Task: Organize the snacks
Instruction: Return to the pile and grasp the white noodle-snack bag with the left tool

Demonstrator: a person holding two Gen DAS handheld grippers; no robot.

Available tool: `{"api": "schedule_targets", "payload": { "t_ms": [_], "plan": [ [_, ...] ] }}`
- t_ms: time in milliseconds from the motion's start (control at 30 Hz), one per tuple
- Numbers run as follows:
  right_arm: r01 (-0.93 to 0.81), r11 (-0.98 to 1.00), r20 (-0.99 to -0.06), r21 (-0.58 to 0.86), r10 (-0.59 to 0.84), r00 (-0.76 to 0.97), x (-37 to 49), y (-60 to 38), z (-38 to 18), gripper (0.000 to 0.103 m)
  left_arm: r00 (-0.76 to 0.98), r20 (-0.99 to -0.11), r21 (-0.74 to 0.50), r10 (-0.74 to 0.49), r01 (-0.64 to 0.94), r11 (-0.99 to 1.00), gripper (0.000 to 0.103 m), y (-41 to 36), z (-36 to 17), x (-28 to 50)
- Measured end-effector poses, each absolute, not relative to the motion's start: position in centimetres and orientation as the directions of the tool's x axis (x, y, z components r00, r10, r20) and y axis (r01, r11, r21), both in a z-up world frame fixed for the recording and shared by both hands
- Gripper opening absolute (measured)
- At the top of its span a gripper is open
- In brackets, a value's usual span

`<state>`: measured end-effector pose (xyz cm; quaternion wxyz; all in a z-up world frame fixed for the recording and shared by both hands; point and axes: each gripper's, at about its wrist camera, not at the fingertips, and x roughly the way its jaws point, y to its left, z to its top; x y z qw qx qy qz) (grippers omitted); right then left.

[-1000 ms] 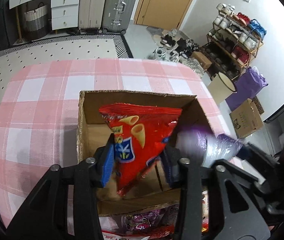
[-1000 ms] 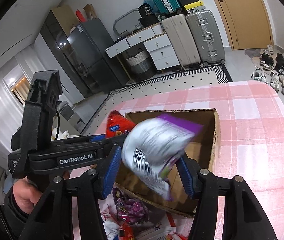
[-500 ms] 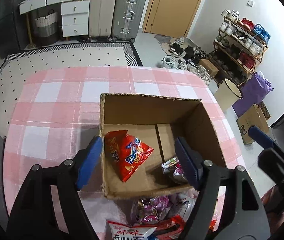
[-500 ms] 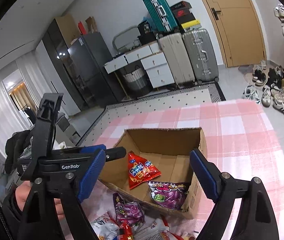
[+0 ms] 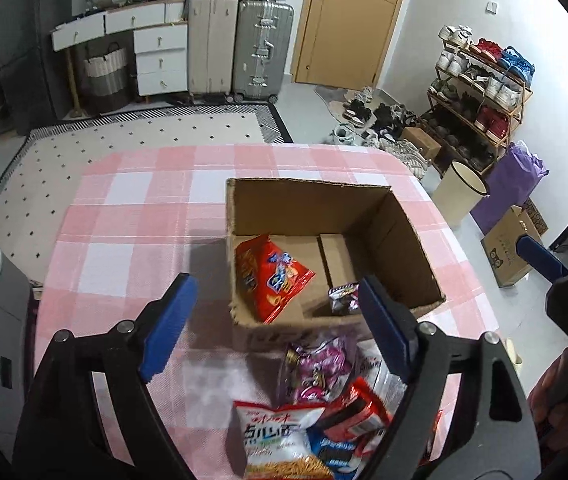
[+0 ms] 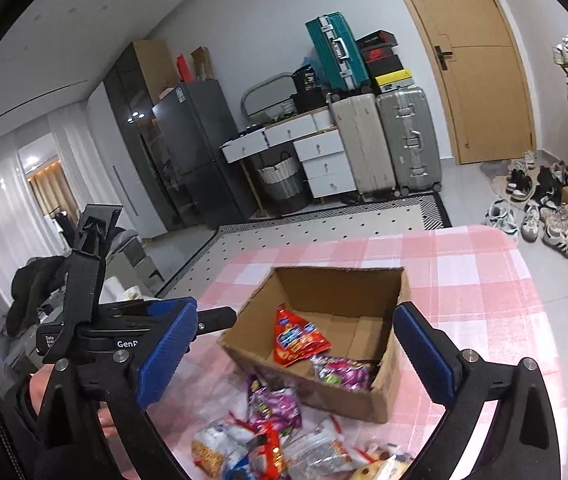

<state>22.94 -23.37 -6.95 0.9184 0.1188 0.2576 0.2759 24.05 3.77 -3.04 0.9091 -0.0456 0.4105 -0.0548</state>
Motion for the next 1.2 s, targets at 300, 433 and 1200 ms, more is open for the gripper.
{"api": "schedule_targets", "payload": {
  "t_ms": [300, 433, 1200],
  "plan": [
    [-0.455, 0.818, -0.416, 0.352, 0.572, 0.707, 19.6, -22.9, -7.4, 0.102, 0.728, -0.68, -0.113, -0.089, 0.017, 0.993, 0.102, 5.1, -1.4, 18.7],
    [-0.459, 0.832, -0.402, 0.311, 0.553, 0.729, 18.0, -22.6, -7.4, 0.102, 0.737, -0.67, -0.117, -0.088, 0.013, 0.993, 0.102, 5.4, -1.3, 17.0],
    [-0.437, 0.837, -0.358, 0.329, 0.539, 0.763, 9.9, -24.4, -10.9, 0.102, 0.697, -0.704, -0.171, -0.137, 0.021, 0.985, 0.102, 6.6, -8.1, 9.4]
  ]
}}
